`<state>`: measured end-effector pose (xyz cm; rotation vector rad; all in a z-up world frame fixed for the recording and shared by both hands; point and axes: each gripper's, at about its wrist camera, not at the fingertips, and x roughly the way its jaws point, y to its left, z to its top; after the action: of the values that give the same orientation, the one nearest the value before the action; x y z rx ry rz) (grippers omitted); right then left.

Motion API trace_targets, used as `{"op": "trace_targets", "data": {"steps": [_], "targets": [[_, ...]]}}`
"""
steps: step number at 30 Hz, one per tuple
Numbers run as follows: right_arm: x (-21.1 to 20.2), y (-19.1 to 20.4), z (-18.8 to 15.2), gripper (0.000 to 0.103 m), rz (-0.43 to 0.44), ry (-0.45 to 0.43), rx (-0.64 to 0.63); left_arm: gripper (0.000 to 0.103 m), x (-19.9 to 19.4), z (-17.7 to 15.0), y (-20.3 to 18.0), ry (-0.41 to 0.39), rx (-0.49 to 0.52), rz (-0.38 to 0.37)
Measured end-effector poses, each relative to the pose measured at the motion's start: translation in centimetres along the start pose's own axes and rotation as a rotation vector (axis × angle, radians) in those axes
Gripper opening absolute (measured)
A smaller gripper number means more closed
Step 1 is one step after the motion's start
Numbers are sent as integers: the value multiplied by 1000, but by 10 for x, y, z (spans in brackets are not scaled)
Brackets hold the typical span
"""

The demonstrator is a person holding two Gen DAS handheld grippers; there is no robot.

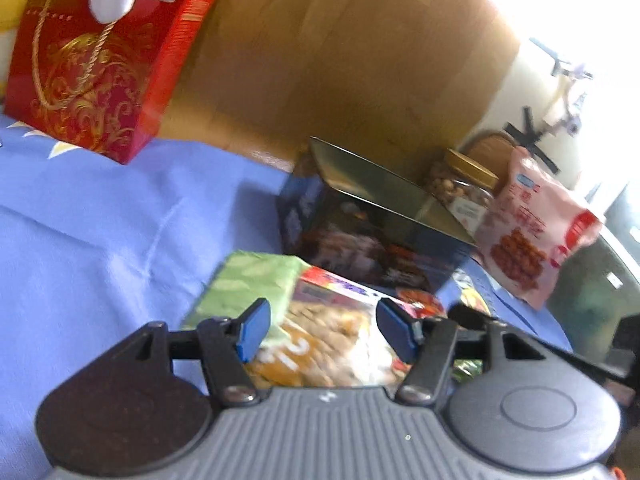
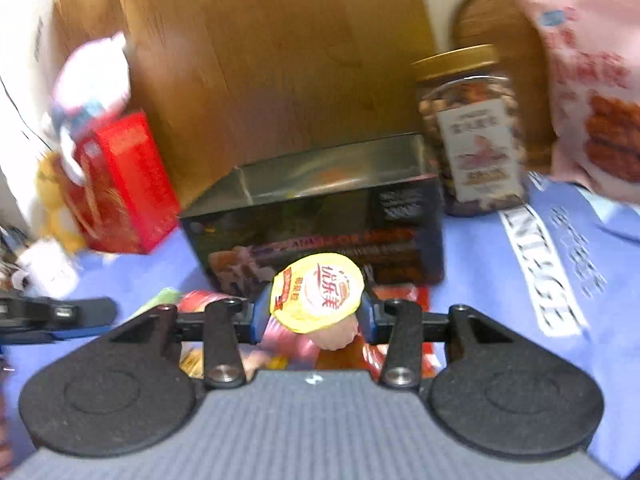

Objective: Organize snacks
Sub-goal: 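Grasp the yellow-lidded jelly cup with the right tool and lower it into the tin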

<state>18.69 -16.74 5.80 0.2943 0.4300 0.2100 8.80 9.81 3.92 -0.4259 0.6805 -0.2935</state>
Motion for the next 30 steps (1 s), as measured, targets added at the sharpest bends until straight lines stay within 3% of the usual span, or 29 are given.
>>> {"op": "trace_targets", "data": {"steps": [3, 7, 11, 18, 20, 22, 23, 25, 30], "targets": [[-36, 5, -15, 46, 24, -5, -30, 60, -4, -9, -13, 23, 20, -69], [-69, 5, -54, 47, 98, 60, -103, 60, 1, -23, -33, 85, 66, -132], [-72, 26, -74, 48, 60, 53, -187, 60, 4, -36, -53, 129, 110, -140], [-63, 25, -89, 58, 39, 73, -200, 58, 0, -42, -72, 165, 155, -164], [-64, 22, -95, 58, 38, 96, -203, 55, 9, -44, -78, 197, 168, -168], [-65, 24, -96, 58, 31, 99, -204, 40, 19, -48, -84, 229, 187, -179], [-65, 26, -96, 57, 31, 90, -207, 37, 26, -49, -86, 253, 193, -182], [-63, 26, -94, 35, 21, 89, -219, 33, 33, -47, -87, 271, 180, -210], [-60, 26, -74, 35, 6, 42, -271, 33, 31, -9, -94, 200, 202, -223]]}}
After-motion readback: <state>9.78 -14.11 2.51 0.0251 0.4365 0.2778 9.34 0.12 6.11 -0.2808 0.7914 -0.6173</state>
